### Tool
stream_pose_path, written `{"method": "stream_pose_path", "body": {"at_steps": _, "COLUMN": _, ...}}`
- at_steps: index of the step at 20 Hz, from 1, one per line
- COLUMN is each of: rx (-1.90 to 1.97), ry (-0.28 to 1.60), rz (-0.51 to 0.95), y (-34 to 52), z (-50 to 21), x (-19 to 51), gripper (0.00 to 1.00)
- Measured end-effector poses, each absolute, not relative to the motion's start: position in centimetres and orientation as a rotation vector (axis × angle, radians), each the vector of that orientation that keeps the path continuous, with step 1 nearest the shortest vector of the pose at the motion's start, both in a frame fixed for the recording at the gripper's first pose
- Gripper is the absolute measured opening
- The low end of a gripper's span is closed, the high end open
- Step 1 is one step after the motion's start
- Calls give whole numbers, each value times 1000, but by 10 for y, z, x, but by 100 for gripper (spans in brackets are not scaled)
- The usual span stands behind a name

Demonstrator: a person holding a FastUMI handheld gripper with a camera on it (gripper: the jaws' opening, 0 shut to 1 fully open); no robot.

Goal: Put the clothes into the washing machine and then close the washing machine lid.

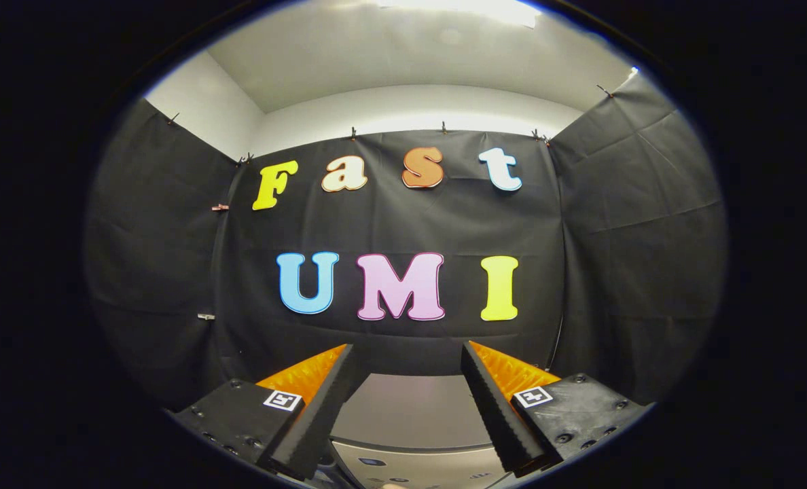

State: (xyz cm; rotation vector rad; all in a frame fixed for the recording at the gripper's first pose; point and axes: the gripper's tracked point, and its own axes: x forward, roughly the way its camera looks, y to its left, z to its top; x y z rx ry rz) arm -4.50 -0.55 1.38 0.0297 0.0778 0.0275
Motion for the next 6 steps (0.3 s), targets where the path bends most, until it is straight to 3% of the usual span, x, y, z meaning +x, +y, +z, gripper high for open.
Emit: {"method": "stream_pose_path", "body": {"at_steps": 6, "rx": 4, "ry": 93, "rz": 8, "y": -10, "z": 7, "x": -42, "gripper": 97}}
